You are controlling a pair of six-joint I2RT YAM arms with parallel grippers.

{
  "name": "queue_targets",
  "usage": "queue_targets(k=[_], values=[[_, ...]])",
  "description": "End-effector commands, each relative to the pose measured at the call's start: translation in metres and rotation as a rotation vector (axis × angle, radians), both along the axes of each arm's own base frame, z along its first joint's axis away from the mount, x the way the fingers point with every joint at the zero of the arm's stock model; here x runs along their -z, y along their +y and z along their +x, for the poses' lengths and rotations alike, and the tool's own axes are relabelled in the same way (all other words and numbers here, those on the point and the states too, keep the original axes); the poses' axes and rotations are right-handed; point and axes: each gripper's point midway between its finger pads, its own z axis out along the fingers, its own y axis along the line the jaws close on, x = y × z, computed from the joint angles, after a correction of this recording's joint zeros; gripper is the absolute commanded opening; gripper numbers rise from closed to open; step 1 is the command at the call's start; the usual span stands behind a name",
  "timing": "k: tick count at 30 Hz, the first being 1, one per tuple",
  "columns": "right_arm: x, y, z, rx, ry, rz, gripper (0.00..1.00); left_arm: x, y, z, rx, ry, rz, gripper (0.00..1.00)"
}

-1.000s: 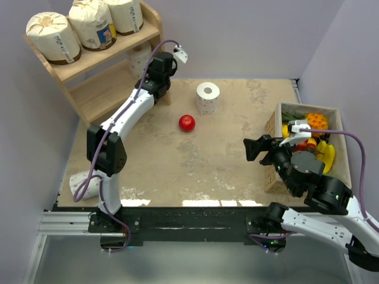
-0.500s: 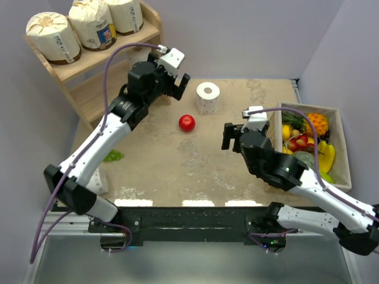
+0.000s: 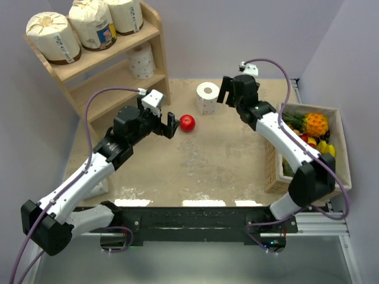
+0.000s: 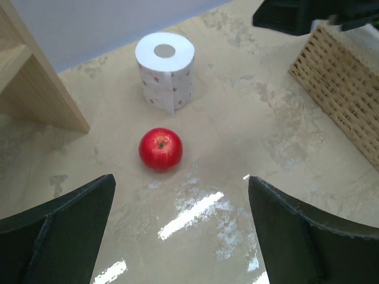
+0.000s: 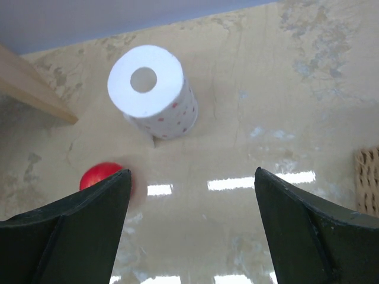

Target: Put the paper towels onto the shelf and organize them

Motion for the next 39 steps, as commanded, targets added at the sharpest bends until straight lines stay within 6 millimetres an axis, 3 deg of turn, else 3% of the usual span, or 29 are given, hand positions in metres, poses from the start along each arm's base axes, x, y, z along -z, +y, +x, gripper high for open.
queue_targets(k=[1,2,3,4,5,6,7,9,12,14,15,16,20,26,30,35,39], values=[[-0.009,0.013,0.054,-0.035,-0.021,0.095,0.89,-0.067,0.012,-0.004,-0.063,-0.17,-0.166,1.0],[-0.004,0.013,0.063,-0.037,-0.01,0.09,0.89,-0.074,0.014,-0.008,-0.065,-0.181,-0.186,1.0],[0.024,0.01,0.077,-0.03,0.052,0.07,0.89,-0.075,0.017,-0.008,-0.077,-0.184,-0.19,1.0],[0.016,0.014,0.088,-0.047,0.039,0.082,0.89,-0.077,0.017,-0.01,-0.078,-0.187,-0.203,1.0],[0.02,0.014,0.096,-0.05,0.053,0.076,0.89,-0.08,0.019,-0.012,-0.079,-0.194,-0.208,1.0],[0.052,0.013,0.105,-0.047,0.13,0.056,0.89,-0.079,0.023,-0.01,-0.105,-0.196,-0.208,1.0],[0.039,0.018,0.116,-0.063,0.109,0.072,0.89,-0.081,0.023,-0.011,-0.104,-0.199,-0.211,1.0],[0.066,0.021,0.127,-0.08,0.17,0.067,0.89,-0.083,0.023,-0.013,-0.094,-0.204,-0.217,1.0],[0.059,0.024,0.144,-0.098,0.161,0.106,0.89,-0.084,0.022,-0.014,-0.091,-0.204,-0.217,1.0],[0.079,0.028,0.15,-0.117,0.206,0.111,0.88,-0.084,0.022,-0.015,-0.085,-0.2,-0.213,1.0],[0.076,0.028,0.155,-0.118,0.2,0.118,0.88,-0.086,0.022,-0.016,-0.085,-0.204,-0.216,1.0],[0.088,0.03,0.157,-0.12,0.224,0.116,0.88,-0.086,0.023,-0.015,-0.086,-0.204,-0.216,1.0],[0.103,0.047,0.159,-0.196,0.259,0.157,0.87,-0.09,0.024,-0.018,-0.086,-0.213,-0.222,1.0],[0.122,0.05,0.16,-0.194,0.288,0.167,0.86,-0.086,0.023,-0.016,-0.085,-0.207,-0.214,1.0],[0.132,0.05,0.157,-0.189,0.306,0.165,0.78,-0.083,0.022,-0.014,-0.086,-0.2,-0.209,1.0],[0.125,0.046,0.156,-0.19,0.298,0.151,0.59,-0.081,0.018,-0.016,-0.062,-0.195,-0.207,1.0],[0.1,0.041,0.147,-0.194,0.269,0.128,0.51,-0.079,0.017,-0.014,-0.063,-0.194,-0.2,1.0]])
